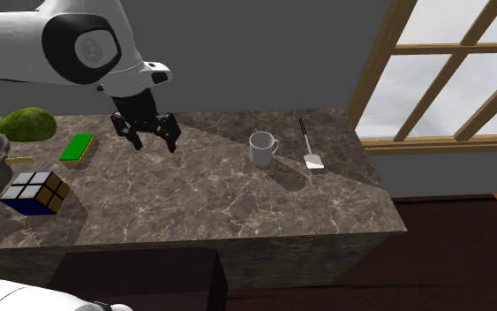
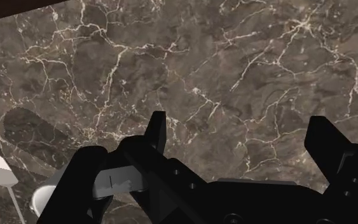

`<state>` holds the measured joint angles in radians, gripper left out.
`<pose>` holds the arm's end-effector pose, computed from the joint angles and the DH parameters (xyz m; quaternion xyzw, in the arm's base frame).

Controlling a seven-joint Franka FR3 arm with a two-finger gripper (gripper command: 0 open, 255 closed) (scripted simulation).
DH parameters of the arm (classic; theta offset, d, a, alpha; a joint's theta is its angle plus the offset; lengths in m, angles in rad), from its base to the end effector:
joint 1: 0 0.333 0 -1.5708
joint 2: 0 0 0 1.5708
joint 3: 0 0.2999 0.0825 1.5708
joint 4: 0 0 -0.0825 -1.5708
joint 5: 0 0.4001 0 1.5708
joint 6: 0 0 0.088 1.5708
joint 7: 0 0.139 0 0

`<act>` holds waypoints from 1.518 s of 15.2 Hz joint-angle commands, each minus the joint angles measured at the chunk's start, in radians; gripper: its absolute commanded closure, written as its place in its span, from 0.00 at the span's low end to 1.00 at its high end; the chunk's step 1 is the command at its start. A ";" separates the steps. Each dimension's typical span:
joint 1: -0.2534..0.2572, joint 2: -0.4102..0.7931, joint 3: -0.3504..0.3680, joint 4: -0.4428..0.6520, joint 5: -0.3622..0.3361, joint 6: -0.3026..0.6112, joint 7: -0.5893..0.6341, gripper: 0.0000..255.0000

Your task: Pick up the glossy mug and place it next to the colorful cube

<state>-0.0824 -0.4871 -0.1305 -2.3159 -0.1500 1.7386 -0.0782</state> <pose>0.4031 -0.1078 0.4665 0.9971 -0.0423 -0.0517 0.0361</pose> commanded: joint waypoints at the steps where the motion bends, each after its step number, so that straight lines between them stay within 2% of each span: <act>1: -0.011 0.070 -0.031 0.028 -0.009 0.050 -0.031 0.00; 7: -0.033 0.275 -0.101 0.147 0.001 0.155 -0.112 0.00; 13: -0.062 0.493 -0.153 0.310 0.052 0.223 -0.204 0.00; 23: -0.162 0.885 -0.180 0.700 0.185 0.231 -0.346 0.00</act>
<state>-0.2297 0.3555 -0.3100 -1.6613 0.0207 1.9724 -0.4094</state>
